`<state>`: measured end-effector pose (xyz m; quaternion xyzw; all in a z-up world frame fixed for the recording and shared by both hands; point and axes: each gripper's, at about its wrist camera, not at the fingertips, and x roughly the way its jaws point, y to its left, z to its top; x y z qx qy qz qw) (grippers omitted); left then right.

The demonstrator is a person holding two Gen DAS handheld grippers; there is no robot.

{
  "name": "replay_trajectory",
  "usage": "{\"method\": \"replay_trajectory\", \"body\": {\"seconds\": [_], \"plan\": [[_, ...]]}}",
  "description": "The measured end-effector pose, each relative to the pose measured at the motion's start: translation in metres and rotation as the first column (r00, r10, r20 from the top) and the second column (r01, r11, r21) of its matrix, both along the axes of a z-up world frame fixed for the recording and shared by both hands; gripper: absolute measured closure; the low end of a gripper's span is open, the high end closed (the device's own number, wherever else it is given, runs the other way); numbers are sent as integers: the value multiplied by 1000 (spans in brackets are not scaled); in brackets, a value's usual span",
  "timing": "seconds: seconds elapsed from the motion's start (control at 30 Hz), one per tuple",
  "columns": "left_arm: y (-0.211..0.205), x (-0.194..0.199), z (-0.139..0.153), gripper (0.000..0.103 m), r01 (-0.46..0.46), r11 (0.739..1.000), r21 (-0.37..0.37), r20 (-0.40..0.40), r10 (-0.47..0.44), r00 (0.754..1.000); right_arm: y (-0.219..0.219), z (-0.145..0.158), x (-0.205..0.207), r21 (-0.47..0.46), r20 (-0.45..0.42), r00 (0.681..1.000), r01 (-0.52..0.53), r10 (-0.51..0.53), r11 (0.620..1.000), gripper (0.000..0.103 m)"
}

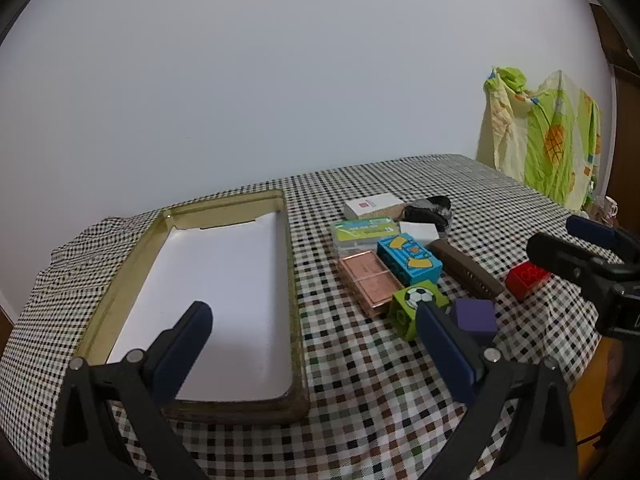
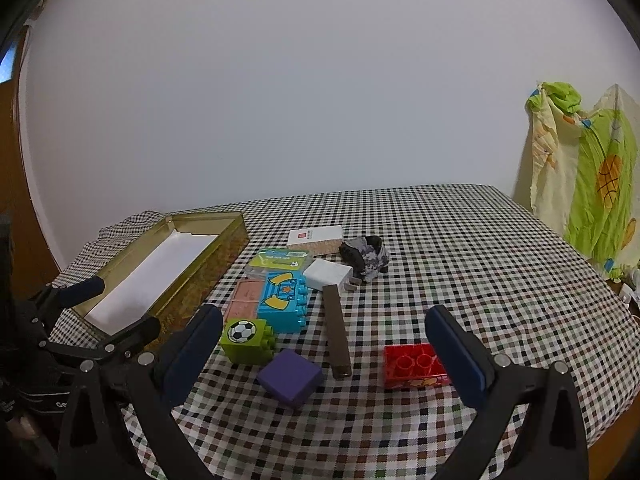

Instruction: Organize rigid objects

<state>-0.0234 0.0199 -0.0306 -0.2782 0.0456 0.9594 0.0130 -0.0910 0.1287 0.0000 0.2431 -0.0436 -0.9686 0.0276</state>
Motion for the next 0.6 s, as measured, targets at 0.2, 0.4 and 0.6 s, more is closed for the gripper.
{"method": "replay_trajectory", "body": {"seconds": [0.2,0.4,0.6], "plan": [[7,-3,-4,0,12,1000,-4,12,-12,1000,11,-4,1,-14,6,1000,15,-15,1000,0],[24,-7,-8,0,58,998,-8,24,-58,998,24,-10,1,-19,19,999,37,-37,999,1],[44,-21,-17,0,72,997,-12,50,-72,996,43,-26,-6,-15,48,994,97,-96,995,1]]}}
